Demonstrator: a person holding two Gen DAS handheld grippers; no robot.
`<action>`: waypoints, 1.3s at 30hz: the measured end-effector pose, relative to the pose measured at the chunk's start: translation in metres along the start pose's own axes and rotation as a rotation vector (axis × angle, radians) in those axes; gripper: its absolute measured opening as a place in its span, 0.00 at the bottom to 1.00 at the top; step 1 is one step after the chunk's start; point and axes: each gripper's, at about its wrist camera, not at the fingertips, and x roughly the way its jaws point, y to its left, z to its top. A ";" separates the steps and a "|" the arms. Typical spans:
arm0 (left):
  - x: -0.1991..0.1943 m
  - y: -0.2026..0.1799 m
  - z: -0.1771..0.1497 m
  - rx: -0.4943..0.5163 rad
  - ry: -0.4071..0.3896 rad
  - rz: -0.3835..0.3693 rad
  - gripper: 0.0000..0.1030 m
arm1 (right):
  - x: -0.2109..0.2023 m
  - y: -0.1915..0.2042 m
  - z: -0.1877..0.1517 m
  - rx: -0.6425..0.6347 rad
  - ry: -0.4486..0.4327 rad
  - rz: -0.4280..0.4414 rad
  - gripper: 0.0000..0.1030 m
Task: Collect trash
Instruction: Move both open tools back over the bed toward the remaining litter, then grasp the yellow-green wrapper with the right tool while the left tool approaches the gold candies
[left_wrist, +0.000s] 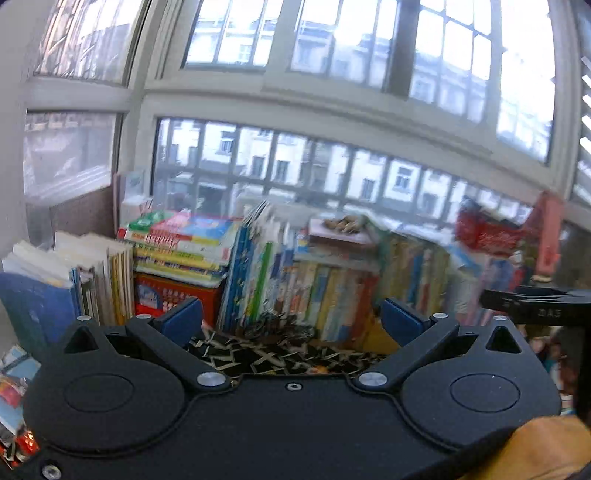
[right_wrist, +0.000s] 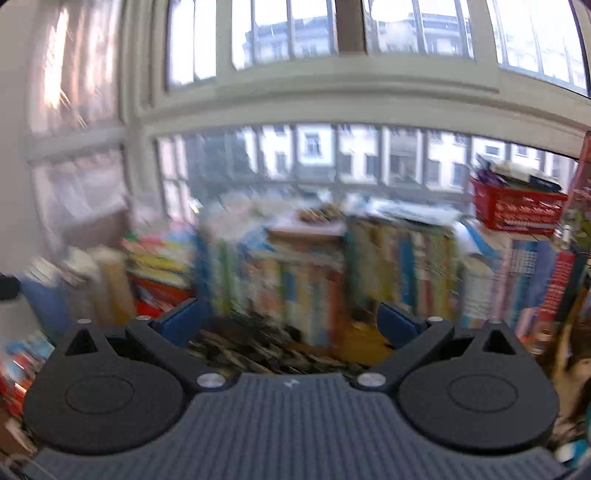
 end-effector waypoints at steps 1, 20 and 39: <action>0.017 -0.001 -0.009 0.001 0.017 0.011 0.99 | 0.012 -0.007 -0.005 -0.012 0.023 -0.012 1.00; 0.242 0.037 -0.171 -0.076 0.324 0.191 0.97 | 0.207 -0.044 -0.219 0.034 0.281 -0.217 0.83; 0.354 0.048 -0.194 0.128 0.503 0.331 0.94 | 0.239 -0.033 -0.226 0.047 0.364 -0.124 0.06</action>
